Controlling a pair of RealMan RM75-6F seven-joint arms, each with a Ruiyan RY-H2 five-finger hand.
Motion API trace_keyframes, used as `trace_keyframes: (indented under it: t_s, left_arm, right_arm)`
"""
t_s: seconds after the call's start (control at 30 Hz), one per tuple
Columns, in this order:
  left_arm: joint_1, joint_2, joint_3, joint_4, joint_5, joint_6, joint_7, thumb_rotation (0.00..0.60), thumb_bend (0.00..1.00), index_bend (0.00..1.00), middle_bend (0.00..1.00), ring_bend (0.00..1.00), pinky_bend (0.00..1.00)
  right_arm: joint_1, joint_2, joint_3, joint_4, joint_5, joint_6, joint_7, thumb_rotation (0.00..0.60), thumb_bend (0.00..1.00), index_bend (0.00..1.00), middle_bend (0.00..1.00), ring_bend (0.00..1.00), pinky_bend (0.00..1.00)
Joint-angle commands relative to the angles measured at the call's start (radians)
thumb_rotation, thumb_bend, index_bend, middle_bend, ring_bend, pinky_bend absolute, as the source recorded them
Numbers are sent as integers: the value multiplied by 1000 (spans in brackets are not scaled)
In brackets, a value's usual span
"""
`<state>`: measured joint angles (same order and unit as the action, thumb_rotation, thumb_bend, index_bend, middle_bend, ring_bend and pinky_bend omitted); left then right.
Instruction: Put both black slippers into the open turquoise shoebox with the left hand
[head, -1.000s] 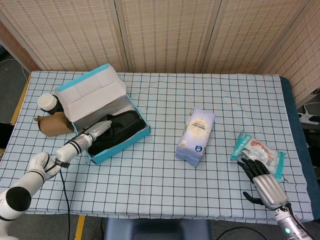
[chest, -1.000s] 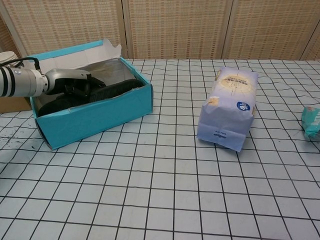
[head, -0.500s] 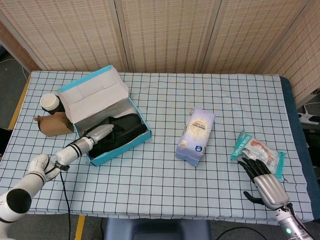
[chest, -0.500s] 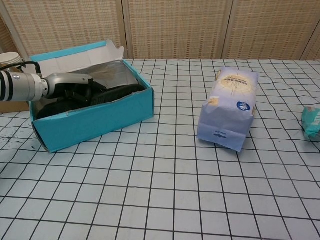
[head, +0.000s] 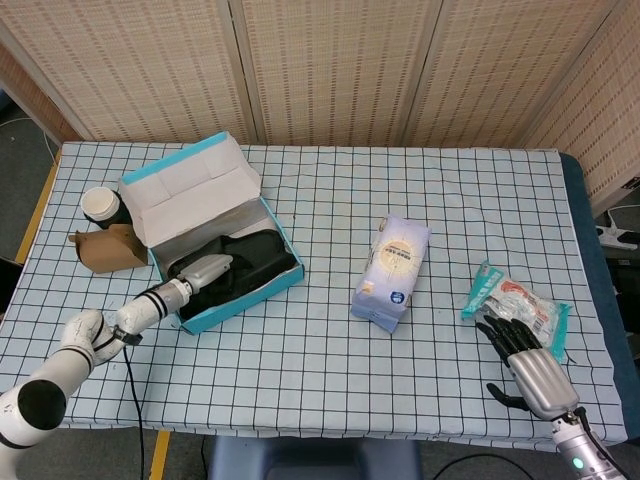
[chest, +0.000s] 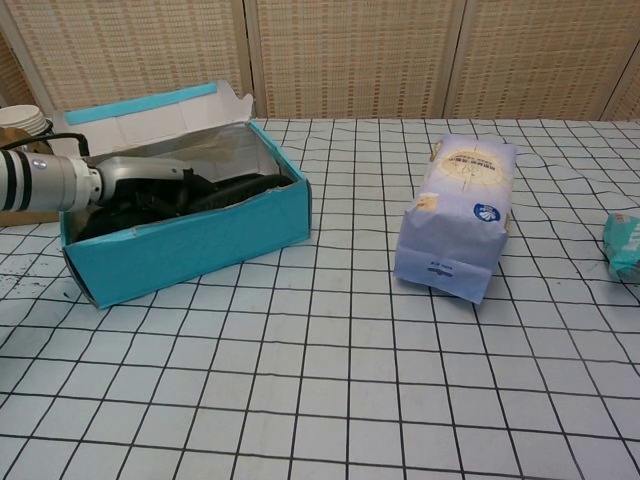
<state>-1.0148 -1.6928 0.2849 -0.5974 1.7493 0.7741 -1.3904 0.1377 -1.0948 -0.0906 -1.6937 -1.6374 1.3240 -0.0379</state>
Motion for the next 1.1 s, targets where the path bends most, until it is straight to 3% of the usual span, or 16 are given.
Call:
trace_keyframes:
  t_s: [0.03,0.23,0.3,0.4,0.47,0.7,1.1]
  left_arm:
    - [-2,-4,6,2,3,-9,3,600,492,339,252,133,203]
    - [-2,10,-12,-13,-7,31,13,600,489,293,219,91,162]
    - [-1,26,-34,-33,-20,67,17,600,480,226,176,52,128]
    - [1,62,-65,-81,-39,116,13,600,463,49,51,1,80]
    - [0,96,-83,-131,-50,145,-23,600,435,0,1,0,73]
    - [-9,165,-87,-214,-44,188,-162,600,395,0,0,0,63]
    - [1,207,-93,-220,-24,270,-277,600,386,0,0,0,47]
  right_arm:
    - [0,0,-1,0,-2,0,0,600,181,0,0,0,0]
    - [-1,2,-1,-1,-3,2,3,600,181,0,0,0,0]
    - [-1,3,-1,-2,-4,4,5,600,181,0,0,0,0]
    - [-2,3,-1,-1,-6,5,7,600,181,0,0,0,0]
    - [-2,4,-1,-1,-7,6,8,600,181,0,0,0,0]
    - [-2,5,-2,-2,-10,8,11,600,181,0,0,0,0]
    - [-2,3,-3,-2,-9,3,7,600,180,0,0,0,0]
